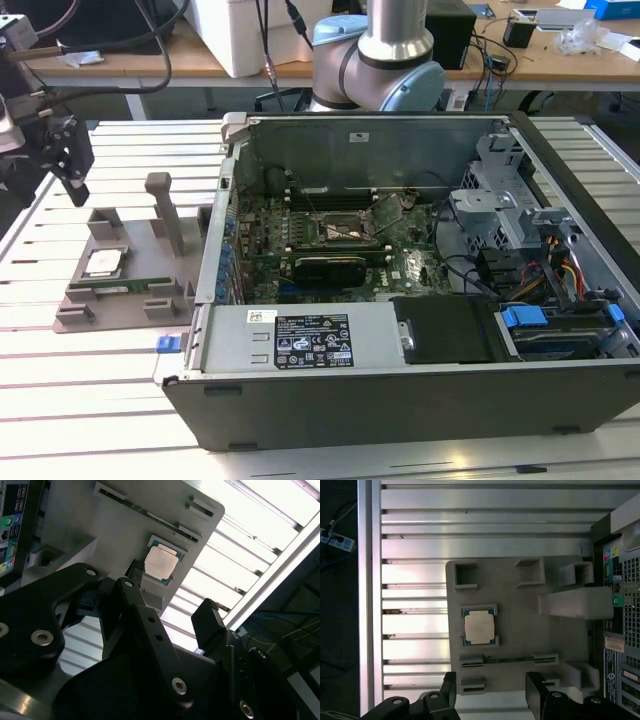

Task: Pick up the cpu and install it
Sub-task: 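Pick up the cpu and move it towards the insertion slot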

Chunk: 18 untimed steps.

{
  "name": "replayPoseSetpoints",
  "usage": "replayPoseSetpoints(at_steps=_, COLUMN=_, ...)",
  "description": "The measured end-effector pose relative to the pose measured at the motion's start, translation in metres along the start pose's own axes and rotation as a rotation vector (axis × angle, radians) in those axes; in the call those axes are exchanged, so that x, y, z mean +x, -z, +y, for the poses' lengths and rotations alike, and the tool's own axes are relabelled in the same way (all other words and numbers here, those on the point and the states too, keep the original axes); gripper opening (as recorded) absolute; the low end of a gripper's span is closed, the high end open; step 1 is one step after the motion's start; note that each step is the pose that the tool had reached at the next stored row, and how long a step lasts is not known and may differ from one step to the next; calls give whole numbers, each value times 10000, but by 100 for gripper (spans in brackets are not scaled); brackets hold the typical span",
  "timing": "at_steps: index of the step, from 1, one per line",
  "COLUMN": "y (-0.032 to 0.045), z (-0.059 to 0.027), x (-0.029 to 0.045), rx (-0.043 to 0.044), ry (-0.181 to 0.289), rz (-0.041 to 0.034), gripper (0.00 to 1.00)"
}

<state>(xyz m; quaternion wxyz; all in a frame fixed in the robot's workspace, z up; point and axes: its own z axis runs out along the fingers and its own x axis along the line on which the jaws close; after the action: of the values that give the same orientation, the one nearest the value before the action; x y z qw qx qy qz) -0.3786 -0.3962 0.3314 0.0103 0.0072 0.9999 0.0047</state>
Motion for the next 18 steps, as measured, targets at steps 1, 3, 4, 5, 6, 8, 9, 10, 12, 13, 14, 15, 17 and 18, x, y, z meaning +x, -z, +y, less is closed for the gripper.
replayPoseSetpoints(at_steps=1, y=-14, z=0, x=0, rx=0, ry=0, rz=0, gripper=66)
replayPoseSetpoints(at_steps=3, y=-36, z=0, x=-1, rx=-1, ry=0, rz=-1, gripper=66)
replayPoseSetpoints(at_steps=4, y=-44, z=0, x=-1, rx=-1, ry=0, rz=-2, gripper=66)
replayPoseSetpoints(at_steps=5, y=-57, z=-1, x=-2, rx=-1, ry=0, rz=-1, gripper=66)
replayPoseSetpoints(at_steps=6, y=-65, z=0, x=-2, rx=-1, ry=0, rz=-1, gripper=66)
replayPoseSetpoints(at_steps=8, y=-84, z=-1, x=-2, rx=0, ry=0, rz=-1, gripper=66)
replayPoseSetpoints(at_steps=9, y=-91, z=-1, x=-2, rx=-1, ry=0, rz=-1, gripper=66)
replayPoseSetpoints(at_steps=10, y=-99, z=-1, x=-2, rx=-1, ry=0, rz=-1, gripper=66)
replayPoseSetpoints(at_steps=12, y=-118, z=-1, x=-3, rx=-1, ry=0, rz=-1, gripper=66)
replayPoseSetpoints(at_steps=13, y=-126, z=-1, x=-3, rx=-1, ry=0, rz=-1, gripper=66)
replayPoseSetpoints(at_steps=14, y=-134, z=-1, x=-3, rx=-1, ry=0, rz=-1, gripper=66)
replayPoseSetpoints(at_steps=15, y=-145, z=-1, x=-3, rx=-1, ry=0, rz=-1, gripper=66)
replayPoseSetpoints(at_steps=17, y=-164, z=-1, x=-3, rx=0, ry=0, rz=-1, gripper=66)
replayPoseSetpoints(at_steps=18, y=-174, z=-2, x=-3, rx=0, ry=0, rz=-1, gripper=66)
